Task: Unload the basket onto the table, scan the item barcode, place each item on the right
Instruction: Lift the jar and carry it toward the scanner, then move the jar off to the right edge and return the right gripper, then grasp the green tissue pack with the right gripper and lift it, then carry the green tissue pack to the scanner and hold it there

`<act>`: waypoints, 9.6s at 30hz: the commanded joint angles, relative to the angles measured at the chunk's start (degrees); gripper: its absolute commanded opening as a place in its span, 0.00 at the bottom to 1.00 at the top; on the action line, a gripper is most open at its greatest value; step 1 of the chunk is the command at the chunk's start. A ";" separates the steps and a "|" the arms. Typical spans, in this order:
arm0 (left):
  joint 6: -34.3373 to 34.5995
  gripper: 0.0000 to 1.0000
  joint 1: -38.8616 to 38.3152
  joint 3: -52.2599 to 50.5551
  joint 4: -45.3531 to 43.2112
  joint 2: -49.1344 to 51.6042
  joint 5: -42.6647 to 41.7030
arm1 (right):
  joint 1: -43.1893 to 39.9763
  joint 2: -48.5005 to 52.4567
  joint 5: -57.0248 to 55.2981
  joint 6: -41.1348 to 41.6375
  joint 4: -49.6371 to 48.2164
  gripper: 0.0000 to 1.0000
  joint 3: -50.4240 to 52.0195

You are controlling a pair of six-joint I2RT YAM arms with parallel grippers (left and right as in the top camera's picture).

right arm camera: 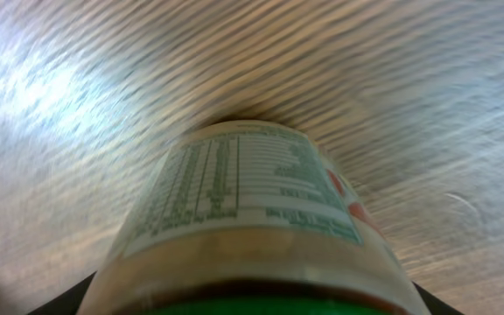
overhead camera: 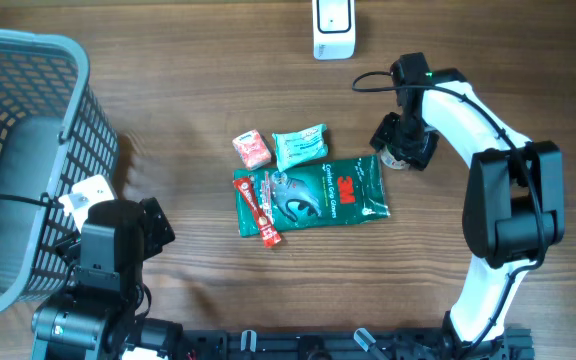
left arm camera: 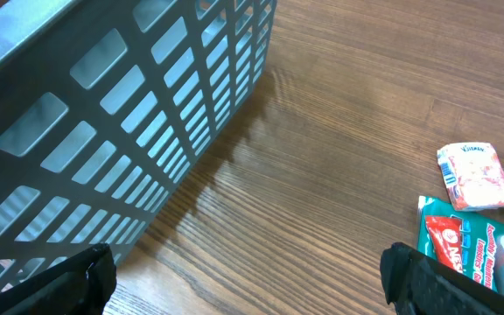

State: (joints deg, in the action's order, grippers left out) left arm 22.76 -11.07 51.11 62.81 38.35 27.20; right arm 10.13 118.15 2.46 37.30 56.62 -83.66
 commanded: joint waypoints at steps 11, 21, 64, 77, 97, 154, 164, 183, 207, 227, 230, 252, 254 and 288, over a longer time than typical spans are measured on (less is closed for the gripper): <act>-0.94 1.00 0.48 0.87 -0.15 -0.04 0.55 | -0.09 -5.01 -1.42 -1.22 3.65 0.92 -6.64; -0.94 1.00 0.48 0.87 -0.15 -0.04 0.55 | -1.62 -1.33 0.13 -24.35 -1.73 0.88 -5.46; -0.94 1.00 0.48 0.87 -0.15 -0.04 0.55 | 8.76 -12.98 38.88 -23.17 35.56 0.50 -25.40; -0.94 1.00 0.48 0.87 -0.15 -0.04 0.55 | 18.14 -17.31 22.62 -14.19 29.73 0.49 -25.40; -0.94 1.00 0.48 0.87 -0.15 -0.04 0.55 | 12.63 7.56 -17.94 -31.34 -42.60 0.40 -25.40; -0.94 1.00 0.48 0.87 -0.15 -0.04 0.55 | -21.55 -12.33 22.01 -15.04 20.79 1.00 -31.34; -0.94 1.00 0.48 0.87 -0.15 -0.04 0.55 | 7.96 -11.61 21.38 6.60 -1.88 0.85 -1.60; -0.94 1.00 0.48 0.87 -0.15 -0.04 0.55 | 16.15 -10.67 11.45 22.82 -47.01 0.76 22.62; -0.94 1.00 0.48 0.87 -0.15 -0.04 0.55 | 0.55 -13.77 90.49 -41.51 -52.30 0.05 22.60; -0.94 1.00 0.48 0.87 -0.15 -0.04 0.55 | 9.42 -17.90 81.13 -15.65 -151.45 0.05 19.78; -0.94 1.00 0.48 0.87 -0.15 -0.04 0.55 | 9.86 -18.21 82.07 -22.18 -151.45 0.04 16.11; -0.94 1.00 0.48 0.87 -0.17 -0.04 0.55 | 17.33 -20.50 90.47 -48.26 -138.22 0.04 -12.87; -0.94 1.00 0.48 0.87 -0.15 -0.04 0.55 | 17.29 -20.50 90.47 -43.87 -132.08 0.04 -12.87; -0.94 1.00 0.48 0.87 -0.15 -0.04 0.55 | 11.43 -20.22 77.75 81.35 -7.45 0.04 -12.61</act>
State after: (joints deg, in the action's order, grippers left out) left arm 22.76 -11.07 51.40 62.81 38.41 27.20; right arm 21.23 97.71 74.85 116.14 49.01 -95.74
